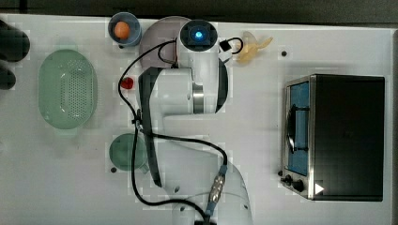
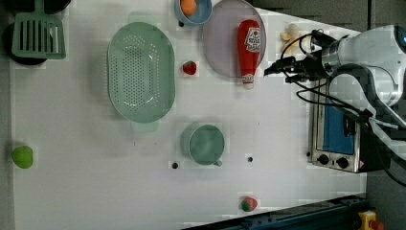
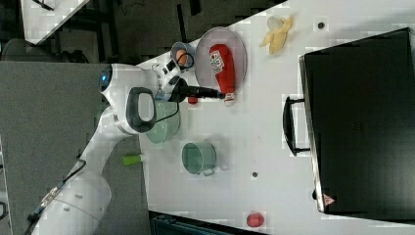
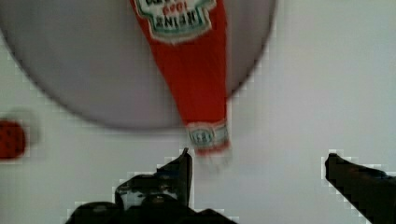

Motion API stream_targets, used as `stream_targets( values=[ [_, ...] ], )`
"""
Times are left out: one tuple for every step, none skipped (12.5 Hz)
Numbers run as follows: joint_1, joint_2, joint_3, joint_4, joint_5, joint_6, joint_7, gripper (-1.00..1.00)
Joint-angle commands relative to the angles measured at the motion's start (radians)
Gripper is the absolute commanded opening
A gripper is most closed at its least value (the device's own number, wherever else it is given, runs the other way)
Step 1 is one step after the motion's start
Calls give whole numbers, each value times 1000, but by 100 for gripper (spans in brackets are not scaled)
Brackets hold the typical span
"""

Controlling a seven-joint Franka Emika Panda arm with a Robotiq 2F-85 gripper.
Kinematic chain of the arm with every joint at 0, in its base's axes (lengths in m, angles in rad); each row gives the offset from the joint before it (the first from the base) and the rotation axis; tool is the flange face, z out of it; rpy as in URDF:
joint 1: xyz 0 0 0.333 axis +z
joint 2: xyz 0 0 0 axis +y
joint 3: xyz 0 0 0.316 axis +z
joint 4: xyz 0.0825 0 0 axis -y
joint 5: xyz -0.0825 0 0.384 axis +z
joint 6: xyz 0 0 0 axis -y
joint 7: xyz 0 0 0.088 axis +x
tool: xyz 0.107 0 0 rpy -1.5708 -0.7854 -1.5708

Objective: Pick ketchup from plate and place it on table.

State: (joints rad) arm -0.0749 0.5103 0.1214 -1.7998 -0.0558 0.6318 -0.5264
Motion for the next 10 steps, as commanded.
stream_targets(
  values=[
    [40, 83, 4, 73, -25, 95, -73, 100],
    [46, 116, 4, 92, -30, 123, -75, 100],
    [51, 148, 3, 112, -31, 151, -75, 100],
    [55, 177, 3, 129, -31, 173, -75, 100],
    [57, 202, 2, 146, -32, 194, -75, 100],
    [59, 225, -1, 160, -37, 203, -75, 100],
    [60, 245, -5, 174, -52, 209, -75, 100],
    [60, 265, -9, 186, -73, 220, -75, 100],
    [61, 282, -9, 193, -83, 241, -75, 100],
    [61, 300, -10, 197, -88, 265, -75, 100]
  ],
)
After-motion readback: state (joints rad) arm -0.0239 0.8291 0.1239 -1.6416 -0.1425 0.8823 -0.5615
